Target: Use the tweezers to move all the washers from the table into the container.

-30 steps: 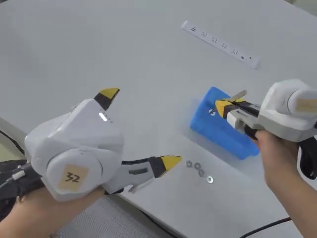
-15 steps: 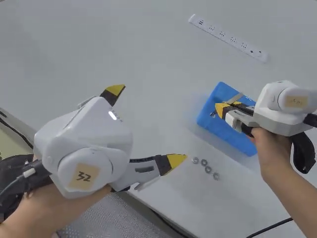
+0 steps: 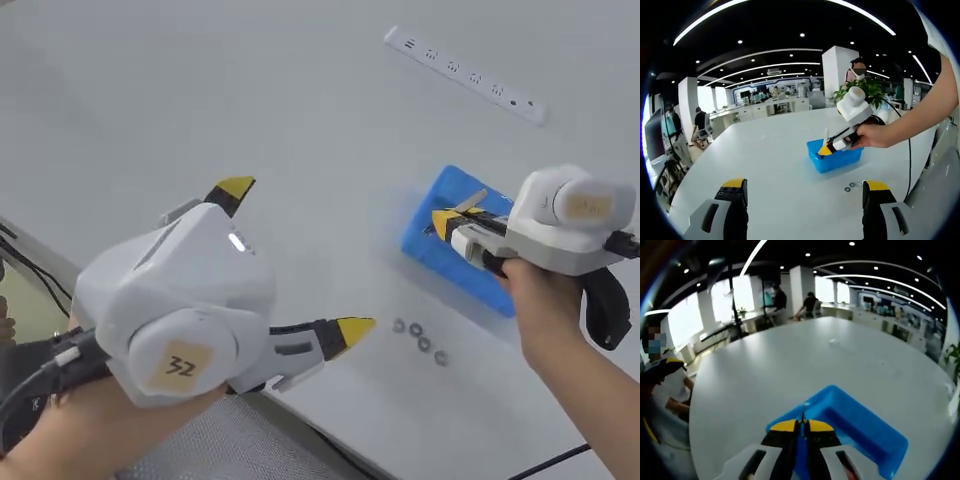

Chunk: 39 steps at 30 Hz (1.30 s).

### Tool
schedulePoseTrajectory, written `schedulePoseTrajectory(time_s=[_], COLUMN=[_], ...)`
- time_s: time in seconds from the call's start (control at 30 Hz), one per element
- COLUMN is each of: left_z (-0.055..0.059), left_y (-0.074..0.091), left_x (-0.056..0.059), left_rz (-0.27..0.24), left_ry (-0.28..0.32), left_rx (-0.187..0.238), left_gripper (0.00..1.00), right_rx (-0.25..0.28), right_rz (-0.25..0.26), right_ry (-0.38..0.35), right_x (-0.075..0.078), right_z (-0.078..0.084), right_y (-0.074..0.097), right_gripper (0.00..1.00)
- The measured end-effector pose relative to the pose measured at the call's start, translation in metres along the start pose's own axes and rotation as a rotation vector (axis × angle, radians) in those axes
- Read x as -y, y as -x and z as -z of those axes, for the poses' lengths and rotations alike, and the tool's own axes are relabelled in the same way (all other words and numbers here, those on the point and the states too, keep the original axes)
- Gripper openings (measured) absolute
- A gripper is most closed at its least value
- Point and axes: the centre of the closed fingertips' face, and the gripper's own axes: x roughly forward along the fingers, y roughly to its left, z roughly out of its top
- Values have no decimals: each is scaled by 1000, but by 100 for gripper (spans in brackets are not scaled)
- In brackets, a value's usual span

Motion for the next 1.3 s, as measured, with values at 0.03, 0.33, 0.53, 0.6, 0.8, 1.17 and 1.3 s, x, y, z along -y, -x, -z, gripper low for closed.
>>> schedulePoseTrajectory(time_s=[0.03, 0.33, 0.53, 0.6, 0.8, 1.17, 1.3], left_z=[1, 5, 4, 4, 4, 4, 5], left_y=[0, 0, 0, 1, 1, 1, 1], left_x=[0, -2, -2, -2, -3, -6, -6], left_rz=[-1, -10, -11, -13, -19, -26, -28], left_ry=[-6, -17, -16, -23, -28, -22, -22], left_rx=[-5, -29, -28, -25, -25, -22, -26], left_gripper=[98, 97, 98, 99, 99, 99, 99], right_rx=[0, -17, -13, 1, 38, 113, 118], right_rz=[-1, 16, 31, 32, 28, -5, -19], right_ry=[3, 24, 9, 3, -10, -4, -6], right_x=[-1, -3, 1, 2, -3, -26, -39], right_z=[0, -2, -5, -9, -20, -39, -35], right_y=[0, -2, 2, 6, 24, 65, 78], right_gripper=[3, 4, 4, 4, 4, 4, 4])
